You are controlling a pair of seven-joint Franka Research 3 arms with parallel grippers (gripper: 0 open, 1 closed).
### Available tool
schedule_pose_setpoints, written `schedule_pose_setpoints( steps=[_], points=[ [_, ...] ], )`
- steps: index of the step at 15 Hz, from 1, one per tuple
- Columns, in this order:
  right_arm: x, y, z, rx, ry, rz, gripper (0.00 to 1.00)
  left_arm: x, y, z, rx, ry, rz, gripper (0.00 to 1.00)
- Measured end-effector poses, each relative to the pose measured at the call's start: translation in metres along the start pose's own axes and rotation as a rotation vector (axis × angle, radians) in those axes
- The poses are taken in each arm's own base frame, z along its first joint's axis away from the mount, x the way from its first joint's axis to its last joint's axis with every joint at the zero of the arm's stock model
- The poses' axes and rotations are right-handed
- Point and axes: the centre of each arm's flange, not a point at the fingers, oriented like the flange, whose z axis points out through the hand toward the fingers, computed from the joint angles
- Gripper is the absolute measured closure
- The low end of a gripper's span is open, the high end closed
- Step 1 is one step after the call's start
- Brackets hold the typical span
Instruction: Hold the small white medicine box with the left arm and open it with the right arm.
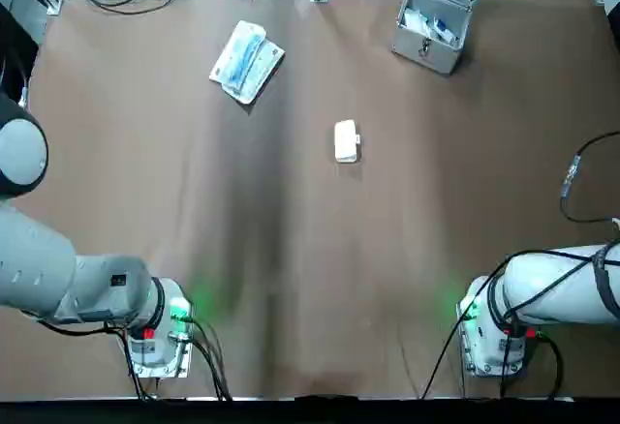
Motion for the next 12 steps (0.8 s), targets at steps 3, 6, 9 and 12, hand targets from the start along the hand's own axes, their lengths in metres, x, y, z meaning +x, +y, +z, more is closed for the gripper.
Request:
schedule_pose_setpoints(
  steps=[3,6,9,12],
  points=[
    [0.000,0.000,0.000,0.000,-0.001,0.000,0.01,-0.001,-0.001,0.003,0.000,-0.017,0.005,0.00],
    [0.000,0.000,0.000,0.000,-0.001,0.000,0.01,-0.001,-0.001,0.006,0.000,-0.025,0.005,0.00],
    [0.000,-0.001,0.000,0.000,-0.002,-0.001,0.01,0.004,-0.002,0.016,-0.001,-0.043,0.006,0.00],
    [0.000,-0.001,0.000,0.000,-0.002,-0.001,0.01,0.018,0.005,0.047,-0.042,-0.089,0.012,0.00]
  ],
)
